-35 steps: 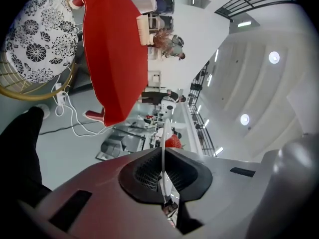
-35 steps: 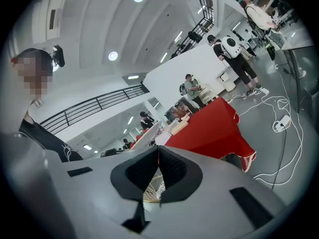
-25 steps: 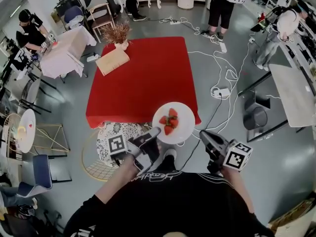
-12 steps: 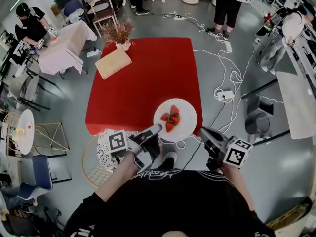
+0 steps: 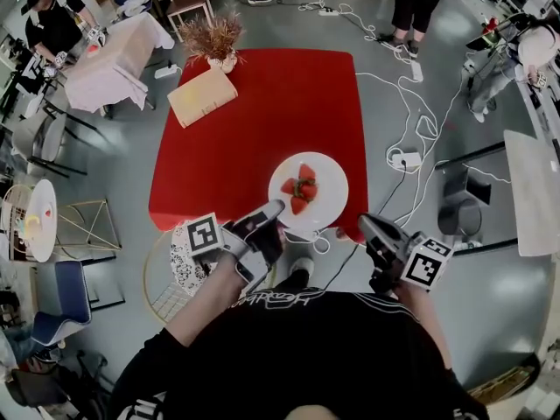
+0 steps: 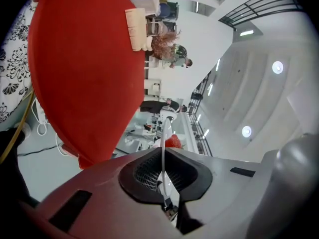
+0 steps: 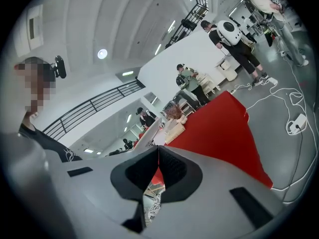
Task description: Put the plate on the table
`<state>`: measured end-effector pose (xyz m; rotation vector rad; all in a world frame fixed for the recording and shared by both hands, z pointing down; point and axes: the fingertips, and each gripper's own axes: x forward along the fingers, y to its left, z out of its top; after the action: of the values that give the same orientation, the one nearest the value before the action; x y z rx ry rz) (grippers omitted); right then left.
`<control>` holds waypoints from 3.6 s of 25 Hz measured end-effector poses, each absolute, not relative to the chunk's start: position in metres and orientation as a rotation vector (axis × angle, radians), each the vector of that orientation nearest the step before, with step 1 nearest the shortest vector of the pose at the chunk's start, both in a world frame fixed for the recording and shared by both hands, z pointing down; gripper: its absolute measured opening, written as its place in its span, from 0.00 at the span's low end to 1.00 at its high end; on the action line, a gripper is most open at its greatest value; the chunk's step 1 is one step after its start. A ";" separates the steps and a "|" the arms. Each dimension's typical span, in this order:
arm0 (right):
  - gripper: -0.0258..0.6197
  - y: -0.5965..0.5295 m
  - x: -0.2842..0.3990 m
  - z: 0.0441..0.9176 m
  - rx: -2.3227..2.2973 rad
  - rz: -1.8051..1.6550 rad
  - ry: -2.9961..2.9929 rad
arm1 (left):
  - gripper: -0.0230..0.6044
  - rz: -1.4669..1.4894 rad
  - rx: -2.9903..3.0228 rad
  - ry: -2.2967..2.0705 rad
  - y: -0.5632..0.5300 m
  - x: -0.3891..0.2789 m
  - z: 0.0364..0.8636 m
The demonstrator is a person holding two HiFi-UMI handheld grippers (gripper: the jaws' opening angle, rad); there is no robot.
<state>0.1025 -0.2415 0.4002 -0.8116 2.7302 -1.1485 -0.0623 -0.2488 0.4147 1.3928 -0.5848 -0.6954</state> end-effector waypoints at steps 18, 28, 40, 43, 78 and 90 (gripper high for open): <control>0.05 -0.277 0.083 0.441 -0.787 -1.301 2.743 | 0.06 -0.736 1.468 -0.686 -0.358 -0.084 0.432; 0.05 -0.283 0.087 0.472 -0.800 -1.410 2.688 | 0.06 -0.676 1.441 -0.790 -0.403 -0.085 0.498; 0.05 -0.279 0.096 0.501 -0.808 -1.505 2.619 | 0.06 -0.572 1.333 -0.906 -0.419 -0.083 0.578; 0.05 -0.276 0.098 0.504 -0.804 -1.534 2.605 | 0.06 -0.570 1.303 -0.925 -0.423 -0.083 0.587; 0.05 -0.271 0.120 0.497 -0.815 -1.536 2.542 | 0.36 -0.527 1.272 -0.939 -0.434 -0.077 0.597; 0.05 -0.267 0.115 0.496 -0.782 -1.569 2.514 | 0.40 -0.212 1.528 -0.966 -0.426 -0.061 0.594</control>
<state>0.1149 -0.2668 0.4965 -0.7825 2.5137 -1.5692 -0.0615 -0.4260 0.5945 1.5282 -0.9655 -0.2122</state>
